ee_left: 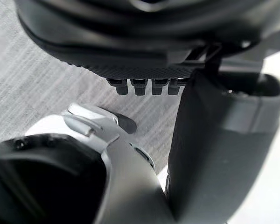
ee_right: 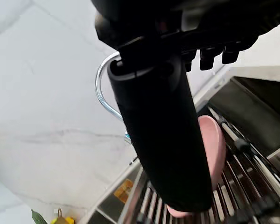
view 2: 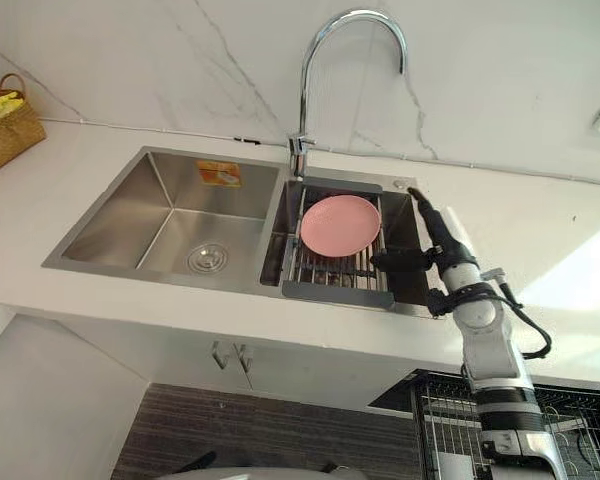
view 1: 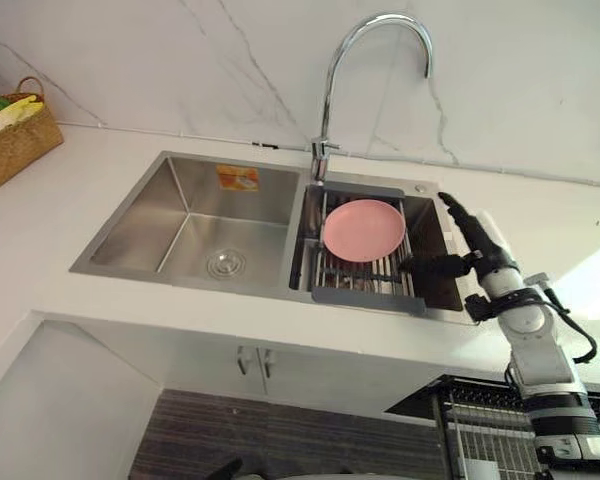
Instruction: Walk over to the sink, pick up the cup, carry it to the dishwasher, place the cup inside the dishwasher, then close the dishwasher door
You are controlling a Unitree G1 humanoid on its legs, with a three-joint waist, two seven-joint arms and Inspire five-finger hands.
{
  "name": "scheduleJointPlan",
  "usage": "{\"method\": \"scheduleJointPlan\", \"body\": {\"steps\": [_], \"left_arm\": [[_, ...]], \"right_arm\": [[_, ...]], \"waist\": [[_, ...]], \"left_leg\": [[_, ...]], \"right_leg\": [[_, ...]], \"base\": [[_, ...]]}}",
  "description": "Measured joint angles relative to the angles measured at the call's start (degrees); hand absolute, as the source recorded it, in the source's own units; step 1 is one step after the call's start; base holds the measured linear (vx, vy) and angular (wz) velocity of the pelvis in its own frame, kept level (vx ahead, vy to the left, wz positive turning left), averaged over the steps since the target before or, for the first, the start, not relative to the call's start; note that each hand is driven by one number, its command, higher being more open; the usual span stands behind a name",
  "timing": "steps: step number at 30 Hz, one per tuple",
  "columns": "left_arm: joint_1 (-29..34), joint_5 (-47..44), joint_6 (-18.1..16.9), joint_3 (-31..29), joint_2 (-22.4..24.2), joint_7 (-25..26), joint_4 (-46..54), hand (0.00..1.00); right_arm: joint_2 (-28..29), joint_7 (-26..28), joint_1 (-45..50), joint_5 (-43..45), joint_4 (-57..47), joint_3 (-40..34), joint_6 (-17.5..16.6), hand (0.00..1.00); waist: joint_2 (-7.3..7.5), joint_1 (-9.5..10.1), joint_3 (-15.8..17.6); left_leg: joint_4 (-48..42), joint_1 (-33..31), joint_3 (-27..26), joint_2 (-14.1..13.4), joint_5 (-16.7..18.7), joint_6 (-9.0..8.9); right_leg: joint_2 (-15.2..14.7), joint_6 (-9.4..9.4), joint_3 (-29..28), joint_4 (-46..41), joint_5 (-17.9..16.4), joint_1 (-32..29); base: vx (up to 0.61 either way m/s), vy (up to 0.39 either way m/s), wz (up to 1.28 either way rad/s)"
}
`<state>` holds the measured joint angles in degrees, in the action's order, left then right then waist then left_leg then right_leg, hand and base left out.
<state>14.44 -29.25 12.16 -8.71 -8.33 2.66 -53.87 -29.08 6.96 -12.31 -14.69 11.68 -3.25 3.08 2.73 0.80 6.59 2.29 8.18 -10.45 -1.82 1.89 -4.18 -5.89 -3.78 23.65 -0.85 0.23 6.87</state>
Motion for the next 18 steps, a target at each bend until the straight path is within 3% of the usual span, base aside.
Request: {"method": "scheduleJointPlan", "body": {"steps": [8, 18], "left_arm": [[0.16, -0.07, 0.28, 0.05, 0.04, 0.0, 1.44, 1.0], [0.45, -1.07, 1.63, 0.05, 0.13, -0.04, 4.2, 1.0]], "right_arm": [[2.2, -6.71, -2.98, -9.82, 9.42, 1.51, 0.17, 1.0], [3.29, -10.17, -5.24, -16.65, 14.51, 3.68, 1.19, 1.0]], "waist": [[0.1, 1.26, 0.4], [0.14, 2.95, 1.19]], "left_leg": [[2.72, -0.43, 2.41, 0.88, -2.79, 2.5], [2.84, -0.93, 5.0, 1.24, -3.62, 3.1]], "right_leg": [[-0.32, 0.07, 2.79, 1.12, 0.02, 0.41], [-0.59, 0.11, 5.54, 1.36, 0.04, 1.29]], "base": [[-0.09, 0.005, 0.18], [-0.01, 0.01, 0.15]]}}
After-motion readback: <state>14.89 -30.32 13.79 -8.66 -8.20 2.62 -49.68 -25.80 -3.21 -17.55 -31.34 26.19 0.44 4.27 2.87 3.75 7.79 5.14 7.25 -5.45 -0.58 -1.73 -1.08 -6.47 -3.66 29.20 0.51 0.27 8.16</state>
